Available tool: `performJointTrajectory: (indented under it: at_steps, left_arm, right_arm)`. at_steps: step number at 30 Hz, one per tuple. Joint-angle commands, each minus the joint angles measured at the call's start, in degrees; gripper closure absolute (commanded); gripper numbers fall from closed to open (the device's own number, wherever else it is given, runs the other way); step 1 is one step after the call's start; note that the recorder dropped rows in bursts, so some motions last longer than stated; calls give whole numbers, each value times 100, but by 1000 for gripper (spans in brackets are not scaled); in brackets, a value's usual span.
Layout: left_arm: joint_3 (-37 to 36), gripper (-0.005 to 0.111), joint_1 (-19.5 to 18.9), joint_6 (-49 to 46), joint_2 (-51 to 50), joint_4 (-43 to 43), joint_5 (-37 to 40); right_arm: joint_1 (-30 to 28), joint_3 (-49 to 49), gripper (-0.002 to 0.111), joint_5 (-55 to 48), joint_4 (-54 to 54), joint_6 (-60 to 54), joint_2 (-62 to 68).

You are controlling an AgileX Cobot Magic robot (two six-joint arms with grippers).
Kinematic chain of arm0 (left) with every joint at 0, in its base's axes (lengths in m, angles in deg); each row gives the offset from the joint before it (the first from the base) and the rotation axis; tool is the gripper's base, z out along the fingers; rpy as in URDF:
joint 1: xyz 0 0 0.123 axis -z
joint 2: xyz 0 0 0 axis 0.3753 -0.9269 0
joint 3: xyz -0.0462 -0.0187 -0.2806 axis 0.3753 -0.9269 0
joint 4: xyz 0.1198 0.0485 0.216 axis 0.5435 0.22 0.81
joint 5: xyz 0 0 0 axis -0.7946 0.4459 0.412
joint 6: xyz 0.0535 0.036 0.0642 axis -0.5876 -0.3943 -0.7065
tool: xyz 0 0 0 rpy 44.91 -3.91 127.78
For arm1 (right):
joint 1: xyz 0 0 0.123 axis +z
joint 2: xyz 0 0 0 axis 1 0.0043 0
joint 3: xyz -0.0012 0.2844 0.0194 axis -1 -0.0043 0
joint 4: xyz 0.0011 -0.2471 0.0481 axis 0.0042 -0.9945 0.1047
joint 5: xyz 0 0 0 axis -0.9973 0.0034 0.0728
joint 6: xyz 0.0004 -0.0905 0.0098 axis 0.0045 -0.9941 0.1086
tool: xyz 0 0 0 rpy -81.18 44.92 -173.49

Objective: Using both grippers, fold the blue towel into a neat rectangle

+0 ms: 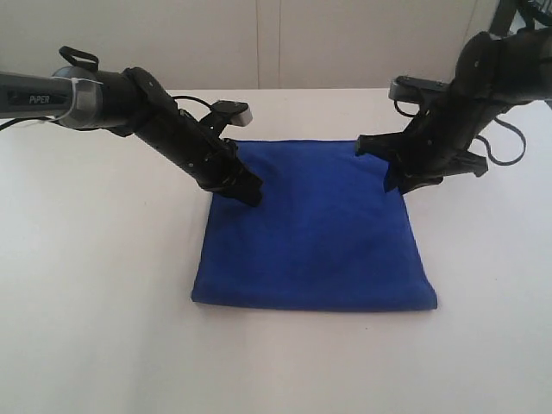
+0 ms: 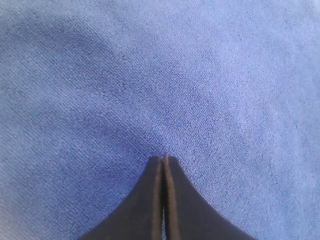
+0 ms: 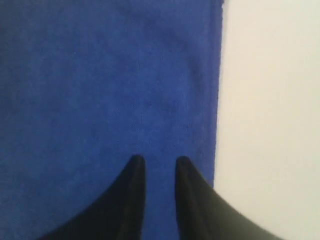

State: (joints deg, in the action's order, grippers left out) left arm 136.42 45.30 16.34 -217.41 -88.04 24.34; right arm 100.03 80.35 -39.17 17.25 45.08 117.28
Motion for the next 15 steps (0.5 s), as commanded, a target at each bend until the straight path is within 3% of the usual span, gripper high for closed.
performJointTrajectory:
  at_steps: [1, 8, 15]
  left_arm:
    - [0, 107, 30, 2, 32, -66, 60]
    - [0, 107, 30, 2, 32, -66, 60]
    - [0, 107, 30, 2, 32, -66, 60]
  right_arm:
    - [-2, 14, 100, 371, 23, -38, 363]
    - [-2, 40, 104, -49, -698, -25, 543]
    - [-2, 50, 104, -469, -685, -25, -200]
